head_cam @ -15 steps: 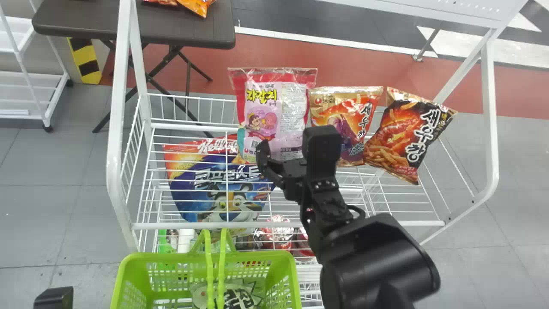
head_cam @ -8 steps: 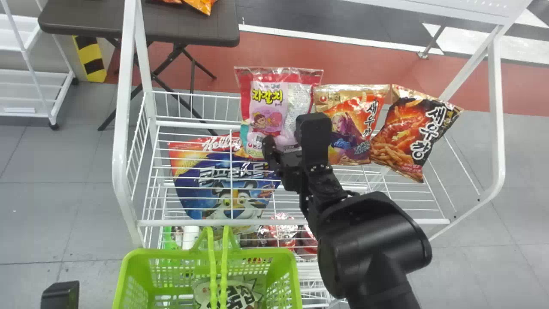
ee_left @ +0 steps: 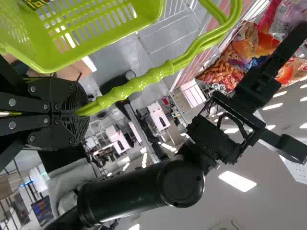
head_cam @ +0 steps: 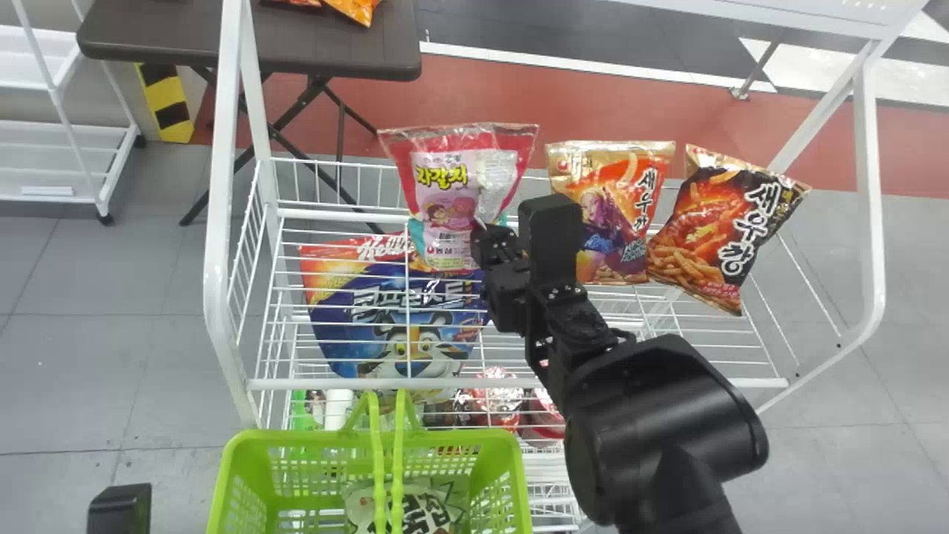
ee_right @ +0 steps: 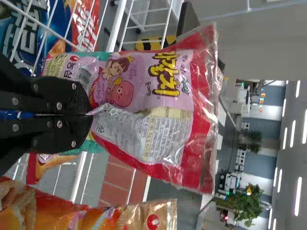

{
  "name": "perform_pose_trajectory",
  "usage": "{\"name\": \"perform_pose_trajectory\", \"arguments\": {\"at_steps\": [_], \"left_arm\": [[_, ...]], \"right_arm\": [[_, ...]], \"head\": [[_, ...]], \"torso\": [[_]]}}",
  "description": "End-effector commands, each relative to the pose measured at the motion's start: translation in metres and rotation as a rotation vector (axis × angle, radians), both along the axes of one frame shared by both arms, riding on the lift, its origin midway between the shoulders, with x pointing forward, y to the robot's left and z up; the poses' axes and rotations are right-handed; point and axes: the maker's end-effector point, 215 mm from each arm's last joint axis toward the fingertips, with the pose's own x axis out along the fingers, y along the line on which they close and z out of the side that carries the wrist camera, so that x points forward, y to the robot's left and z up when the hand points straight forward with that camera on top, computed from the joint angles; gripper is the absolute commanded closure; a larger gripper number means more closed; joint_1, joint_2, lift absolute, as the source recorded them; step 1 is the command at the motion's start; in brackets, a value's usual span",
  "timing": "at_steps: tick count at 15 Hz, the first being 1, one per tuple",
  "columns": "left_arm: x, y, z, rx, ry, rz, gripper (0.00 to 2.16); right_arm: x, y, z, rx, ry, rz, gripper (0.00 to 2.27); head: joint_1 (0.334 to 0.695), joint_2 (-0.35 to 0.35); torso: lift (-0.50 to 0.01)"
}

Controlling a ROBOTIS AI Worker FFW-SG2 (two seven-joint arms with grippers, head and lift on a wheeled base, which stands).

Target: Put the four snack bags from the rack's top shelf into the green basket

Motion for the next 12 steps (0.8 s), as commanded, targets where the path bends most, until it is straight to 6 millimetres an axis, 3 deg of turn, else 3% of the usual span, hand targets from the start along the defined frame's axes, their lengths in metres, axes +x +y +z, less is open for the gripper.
{"name": "perform_pose_trajectory", "arguments": {"at_steps": [1,3,5,8,11,12], "left_arm": [[-0.002,0.0,0.0,0.001,0.002,-0.001,2.12],[-0.002,0.0,0.001,0.0,0.0,-0.002,2.12],[-0.002,0.0,0.002,0.0,-0.005,-0.003,2.12],[-0.002,0.0,0.006,-0.003,-0.011,-0.006,2.12],[-0.002,-0.002,0.008,-0.012,-0.013,-0.006,2.12],[-0.001,-0.002,0.01,-0.012,-0.018,-0.004,2.12]], "right_arm": [[0.0,0.008,0.014,0.021,-0.041,0.029,2.01],[-0.02,0.019,0.024,0.054,-0.047,0.063,2.01],[-0.054,0.027,0.045,0.081,-0.051,0.074,2.01],[-0.107,0.012,0.067,0.09,-0.023,0.077,2.01],[-0.172,-0.02,0.046,0.104,0.213,0.069,2.01],[-0.196,-0.025,0.037,0.125,0.291,0.075,2.01]], "head": [[0.695,-0.187],[0.695,-0.174],[0.695,-0.159],[0.695,-0.156],[0.695,-0.197],[0.695,-0.25]], "torso": [[0.0],[0.0],[0.0],[0.0],[0.0],[0.0]]}}
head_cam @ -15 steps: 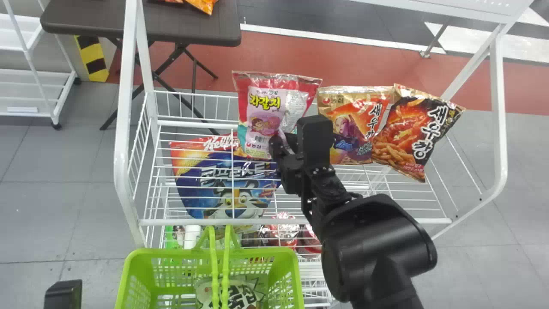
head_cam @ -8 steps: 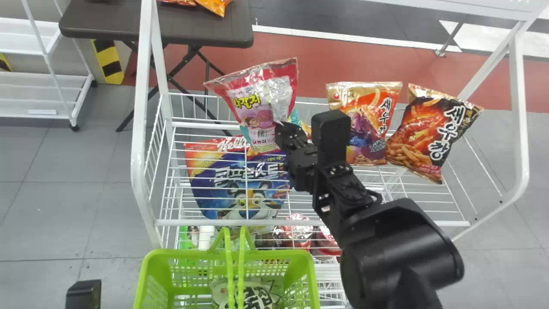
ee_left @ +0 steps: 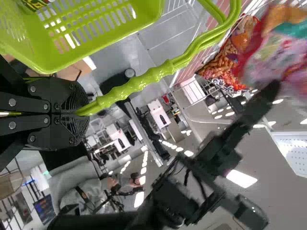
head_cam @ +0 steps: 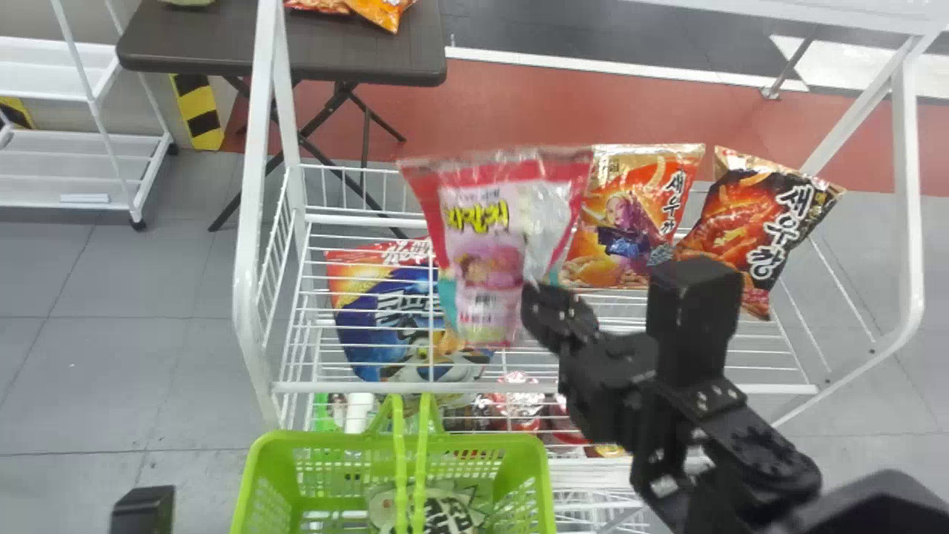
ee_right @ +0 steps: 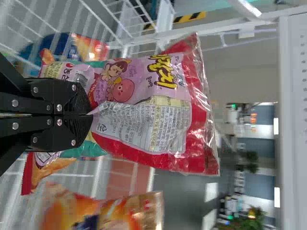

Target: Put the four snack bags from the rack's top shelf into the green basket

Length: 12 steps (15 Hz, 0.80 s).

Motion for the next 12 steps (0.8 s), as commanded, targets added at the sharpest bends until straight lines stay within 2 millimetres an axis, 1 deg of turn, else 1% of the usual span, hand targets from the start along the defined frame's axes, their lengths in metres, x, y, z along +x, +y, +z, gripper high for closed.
{"name": "perform_pose_trajectory", "arguments": {"at_steps": [1,3,5,6,7,8,9,12], "left_arm": [[0.001,0.001,0.0,0.006,-0.005,0.006,2.12],[0.001,0.003,0.001,0.003,-0.005,0.013,2.12],[0.002,0.002,0.003,0.002,-0.012,0.013,2.12],[0.003,0.002,0.003,0.005,-0.014,0.014,2.12],[0.003,0.001,0.003,0.004,-0.014,0.013,2.12],[0.002,0.001,0.003,0.004,-0.012,0.013,2.12],[0.002,0.001,0.003,0.005,-0.012,0.014,2.12],[0.002,-0.001,0.003,0.009,-0.022,0.012,2.12]], "right_arm": [[-0.058,-0.01,-0.019,0.046,0.185,0.027,2.01],[-0.105,-0.014,-0.039,0.088,0.34,0.048,2.01],[-0.138,-0.018,-0.061,0.1,0.452,0.042,2.01],[-0.146,-0.019,-0.067,0.113,0.469,0.031,2.01],[-0.159,-0.017,-0.079,0.131,0.515,0.028,2.01],[-0.173,-0.012,-0.094,0.157,0.565,0.031,2.01],[-0.182,-0.001,-0.107,0.184,0.599,0.046,2.01],[-0.194,0.021,-0.135,0.228,0.655,0.068,2.01]], "head": [[0.695,-0.272],[0.695,-0.314],[0.695,-0.35],[0.695,-0.35],[0.695,-0.35],[0.695,-0.35],[0.695,-0.35],[0.695,-0.35]], "torso": [[0.0],[0.0],[0.0],[0.0],[0.0],[0.0],[0.0],[0.0]]}}
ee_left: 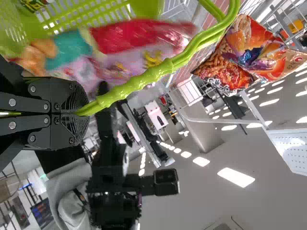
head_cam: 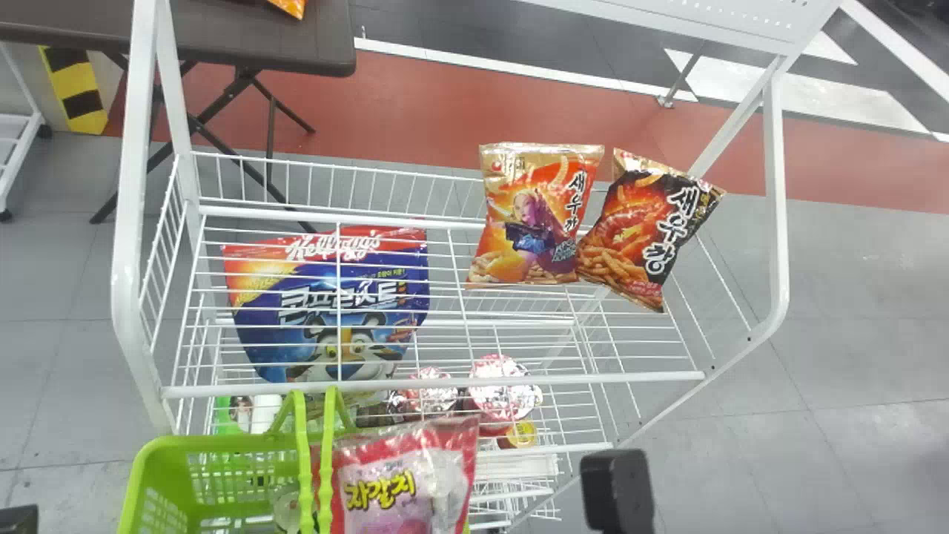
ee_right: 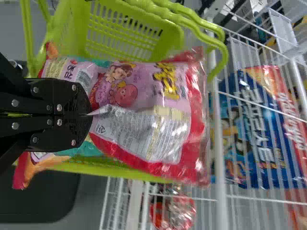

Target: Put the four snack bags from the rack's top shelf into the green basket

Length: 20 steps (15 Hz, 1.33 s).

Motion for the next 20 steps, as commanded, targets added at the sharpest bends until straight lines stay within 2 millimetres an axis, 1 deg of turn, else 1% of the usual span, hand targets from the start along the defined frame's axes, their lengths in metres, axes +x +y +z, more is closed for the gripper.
{"name": "perform_pose_trajectory", "arguments": {"at_steps": [1,2,3,5,6,7,8,9,10,12,13,14,15,17,18,19,20], "left_arm": [[-0.002,-0.001,0.0,0.002,-0.004,-0.002,2.12],[-0.001,-0.001,0.001,0.003,-0.008,-0.001,2.12],[-0.002,-0.001,0.001,0.004,-0.008,-0.001,2.12],[-0.003,-0.002,0.001,0.003,-0.006,-0.003,2.12],[-0.004,-0.002,0.001,0.003,-0.008,-0.002,2.12],[-0.004,-0.002,0.001,0.003,-0.009,-0.001,2.12],[-0.004,-0.001,0.001,0.003,-0.014,0.0,2.12],[-0.005,-0.001,0.0,0.006,-0.013,0.001,2.12],[-0.005,-0.001,0.001,0.004,-0.012,0.001,2.12],[-0.005,-0.001,0.001,0.005,-0.012,-0.001,2.12],[-0.005,-0.002,0.0,0.01,-0.012,-0.001,2.12],[-0.005,-0.002,0.0,0.008,-0.012,-0.001,2.12],[-0.006,-0.002,0.0,0.007,-0.012,-0.003,2.12],[-0.007,-0.003,0.0,0.01,-0.012,-0.006,2.12],[-0.008,-0.004,0.0,0.009,-0.012,-0.009,2.12],[-0.01,-0.005,-0.001,0.011,-0.01,-0.011,2.12],[-0.01,-0.004,-0.001,0.013,-0.01,-0.012,2.12]], "right_arm": [[-0.007,0.014,-0.02,0.017,0.039,0.016,2.01],[-0.01,0.021,-0.025,0.025,0.058,0.031,2.01],[-0.005,0.028,-0.027,0.035,0.041,0.033,2.01],[0.012,0.038,-0.025,0.055,-0.018,0.025,2.01],[0.013,0.044,-0.026,0.062,-0.017,0.03,1.86],[0.013,0.044,-0.028,0.051,-0.018,0.034,1.5],[0.015,0.041,-0.03,0.036,-0.022,0.036,0.55],[0.014,0.037,-0.032,0.021,-0.017,0.038,0.0],[0.015,0.034,-0.032,0.008,-0.022,0.039,0.0],[0.027,0.023,-0.03,-0.023,-0.06,0.025,0.04],[0.042,0.017,-0.024,-0.034,-0.115,0.007,0.05],[0.062,0.01,-0.015,-0.053,-0.193,-0.015,0.05],[0.095,-0.002,0.003,-0.076,-0.317,-0.054,0.05],[0.166,-0.032,0.054,-0.14,-0.604,-0.155,0.05],[0.192,-0.045,0.073,-0.166,-0.698,-0.194,0.05],[0.216,-0.067,0.085,-0.212,-0.765,-0.254,0.05],[0.24,-0.087,0.102,-0.246,-0.851,-0.315,0.05]], "head": [[0.695,-0.35],[0.695,-0.35],[0.695,-0.35],[0.695,-0.35],[0.695,-0.328],[0.695,-0.31],[0.695,-0.295],[0.695,-0.284],[0.695,-0.281],[0.695,-0.296],[0.695,-0.306],[0.695,-0.314],[0.695,-0.328],[0.695,-0.335],[0.695,-0.34],[0.695,-0.349],[0.695,-0.35]], "torso": [[0.0],[0.0],[0.0],[0.0],[0.0],[0.0],[0.0],[0.0],[0.0],[0.0],[0.0],[0.0],[0.0],[0.0],[0.0],[0.0],[0.0]]}}
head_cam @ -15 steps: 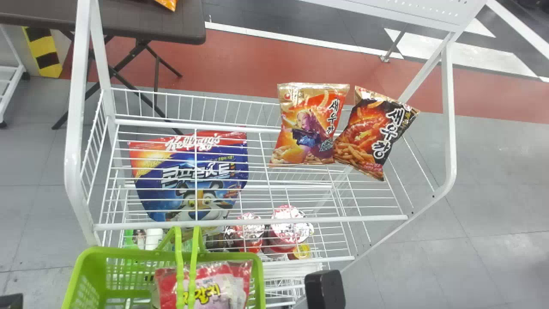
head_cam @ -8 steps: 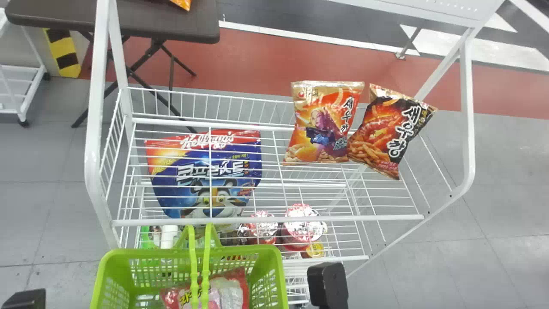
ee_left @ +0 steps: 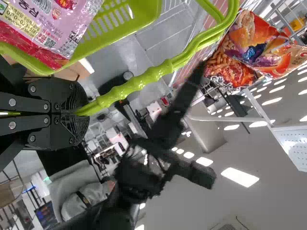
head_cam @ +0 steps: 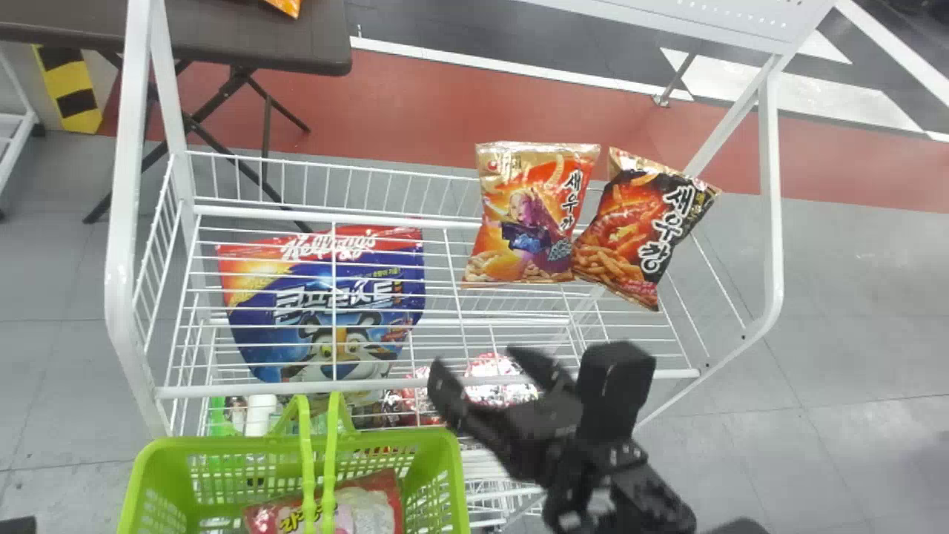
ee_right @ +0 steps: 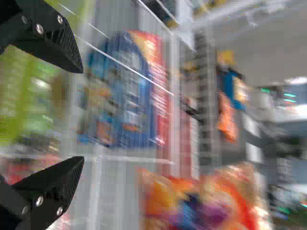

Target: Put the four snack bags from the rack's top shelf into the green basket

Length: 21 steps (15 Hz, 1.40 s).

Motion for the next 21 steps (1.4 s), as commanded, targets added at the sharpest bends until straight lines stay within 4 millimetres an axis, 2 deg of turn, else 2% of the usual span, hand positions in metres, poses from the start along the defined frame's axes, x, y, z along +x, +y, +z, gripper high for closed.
{"name": "perform_pose_trajectory", "arguments": {"at_steps": [1,3,5,7,9,10,11,12,13,14,17,19,21], "left_arm": [[-0.002,0.001,-0.001,0.006,0.003,-0.003,2.12],[-0.002,0.002,-0.002,0.008,0.003,-0.005,2.12],[-0.002,0.002,-0.003,0.011,0.003,-0.005,2.12],[-0.002,0.002,-0.003,0.012,0.003,-0.004,2.12],[-0.002,0.003,-0.003,0.015,0.002,-0.004,2.12],[-0.002,0.003,-0.003,0.016,0.002,-0.003,2.12],[-0.001,0.003,-0.004,0.019,0.002,-0.003,2.12],[-0.001,0.002,-0.003,0.018,0.0,-0.002,2.12],[0.0,0.003,-0.003,0.019,-0.001,-0.001,2.12],[0.001,0.003,-0.003,0.019,-0.003,-0.001,2.12],[0.004,0.003,-0.005,0.022,-0.004,0.001,2.12],[0.004,0.003,-0.005,0.022,-0.004,0.001,2.12],[0.005,0.003,-0.004,0.022,-0.007,0.001,2.12]], "right_arm": [[0.051,-0.04,0.032,-0.045,-0.172,-0.102,0.05],[0.087,-0.076,0.028,-0.081,-0.184,-0.183,0.05],[0.111,-0.097,0.031,-0.116,-0.202,-0.231,0.06],[0.134,-0.11,0.024,-0.135,-0.178,-0.248,0.08],[0.153,-0.122,0.006,-0.144,-0.111,-0.252,0.08],[0.157,-0.123,-0.003,-0.141,-0.079,-0.236,0.18],[0.159,-0.112,-0.007,-0.12,-0.061,-0.185,0.63],[0.156,-0.109,-0.016,-0.116,-0.033,-0.175,1.62],[0.153,-0.106,-0.022,-0.114,-0.012,-0.166,2.1],[0.152,-0.099,-0.024,-0.103,-0.007,-0.142,2.14],[0.15,-0.097,-0.022,-0.094,-0.015,-0.126,2.16],[0.148,-0.095,-0.005,-0.088,-0.057,-0.117,2.16],[0.136,-0.084,0.024,-0.083,-0.101,-0.091,2.16]], "head": [[0.695,-0.35],[0.695,-0.35],[0.695,-0.35],[0.695,-0.35],[0.695,-0.35],[0.695,-0.35],[0.695,-0.35],[0.695,-0.35],[0.695,-0.35],[0.695,-0.35],[0.695,-0.35],[0.695,-0.35],[0.695,-0.35]], "torso": [[0.0],[0.0],[0.0],[0.0],[0.0],[0.0],[0.0],[0.0],[0.0],[0.0],[0.0],[0.0],[0.0]]}}
